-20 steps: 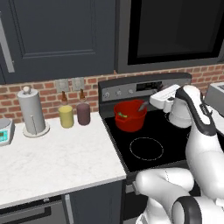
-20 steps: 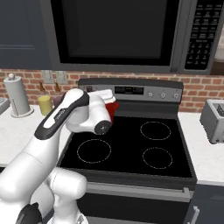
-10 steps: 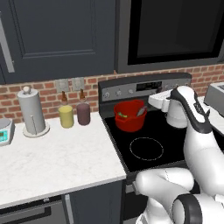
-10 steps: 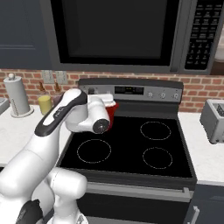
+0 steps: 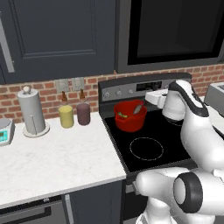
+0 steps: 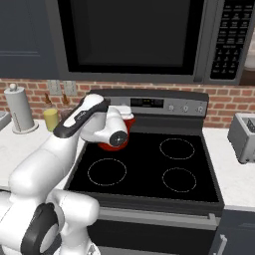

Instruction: Put the bell pepper and broccoli in the pot. Retrieve the spatula and lightly stir the vegetables in the pot.

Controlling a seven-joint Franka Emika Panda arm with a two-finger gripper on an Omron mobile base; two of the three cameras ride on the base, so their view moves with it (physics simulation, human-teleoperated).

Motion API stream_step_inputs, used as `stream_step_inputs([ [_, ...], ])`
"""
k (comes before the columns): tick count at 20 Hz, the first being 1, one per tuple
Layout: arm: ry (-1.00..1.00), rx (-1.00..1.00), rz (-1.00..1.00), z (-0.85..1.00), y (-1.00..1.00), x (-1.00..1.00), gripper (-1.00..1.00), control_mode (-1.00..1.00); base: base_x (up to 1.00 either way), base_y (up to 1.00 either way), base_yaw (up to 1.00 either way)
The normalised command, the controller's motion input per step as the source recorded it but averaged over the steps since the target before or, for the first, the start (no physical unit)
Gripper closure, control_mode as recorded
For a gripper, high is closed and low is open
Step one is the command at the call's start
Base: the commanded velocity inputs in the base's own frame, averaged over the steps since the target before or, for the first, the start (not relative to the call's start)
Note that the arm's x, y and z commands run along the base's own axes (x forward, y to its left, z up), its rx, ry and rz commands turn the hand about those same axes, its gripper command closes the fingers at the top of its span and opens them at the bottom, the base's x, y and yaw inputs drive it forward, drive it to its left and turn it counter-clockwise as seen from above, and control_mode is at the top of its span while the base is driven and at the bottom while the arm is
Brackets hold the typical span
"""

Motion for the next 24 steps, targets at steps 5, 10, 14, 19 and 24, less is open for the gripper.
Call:
stream_step_inputs([
  [5, 0.06, 0.0, -0.01, -0.49, 0.0, 0.15, 1.0, -1.0, 0.0, 0.0, 0.0],
  [10, 0.0, 0.0, -0.01, -0.19, 0.0, 0.3, 1.0, -1.0, 0.0, 0.0, 0.0],
  [14, 0.0, 0.0, -0.03, -0.02, 0.0, 0.43, 1.0, -1.0, 0.0, 0.0, 0.0],
  [19, 0.0, 0.01, -0.03, 0.0, 0.0, 0.33, 1.0, -1.0, 0.0, 0.0, 0.0],
  [24, 0.0, 0.0, -0.04, -0.1, 0.0, 0.47, 1.0, -1.0, 0.0, 0.0, 0.0],
])
